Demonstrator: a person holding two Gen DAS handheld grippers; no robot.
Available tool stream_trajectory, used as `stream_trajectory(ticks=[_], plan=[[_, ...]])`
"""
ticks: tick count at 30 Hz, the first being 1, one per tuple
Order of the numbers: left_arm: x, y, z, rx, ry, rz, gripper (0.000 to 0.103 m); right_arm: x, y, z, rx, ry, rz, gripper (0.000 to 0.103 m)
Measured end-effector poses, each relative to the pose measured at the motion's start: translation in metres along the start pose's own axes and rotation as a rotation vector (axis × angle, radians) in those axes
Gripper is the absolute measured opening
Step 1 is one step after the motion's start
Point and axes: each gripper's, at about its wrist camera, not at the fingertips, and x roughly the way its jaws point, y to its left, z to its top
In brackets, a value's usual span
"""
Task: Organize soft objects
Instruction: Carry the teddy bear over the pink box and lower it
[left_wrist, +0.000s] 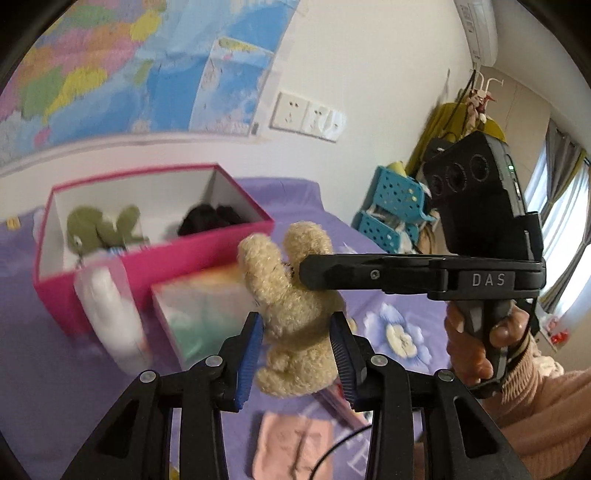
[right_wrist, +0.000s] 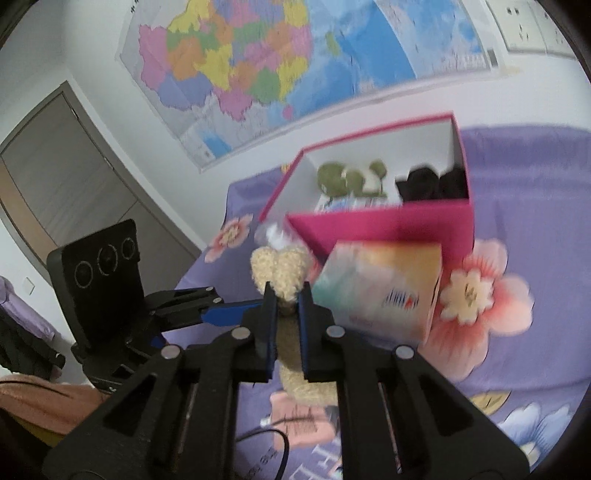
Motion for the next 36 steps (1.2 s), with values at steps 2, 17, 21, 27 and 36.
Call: stream_trajectory(ticks=[2, 17, 21, 27, 36], plan=[[0.002, 0.002, 0.013, 0.004, -0.011, 0.019, 0.037, -0.002, -0.001, 0.012, -0.011, -0.025, -0.009, 0.012], [0.018, 0.040, 0.093, -0.024, -0.075, 0.171, 0.036, 0.008, -0.017, 0.102, -0.023, -0.148, -0.019, 0.012], [0.028, 0.056, 0.099, -0.055, -0.062, 0.195, 0.036, 0.026, -0.029, 0.115, 0.005, -0.141, -0.022, 0.012], [0.042, 0.078, 0.105, -0.103, -0.039, 0.229, 0.035, 0.048, -0.044, 0.131, 0.048, -0.153, -0.015, 0.012], [0.063, 0.101, 0.106, -0.168, 0.011, 0.287, 0.035, 0.088, -0.067, 0.140, 0.100, -0.084, -0.057, 0.016]])
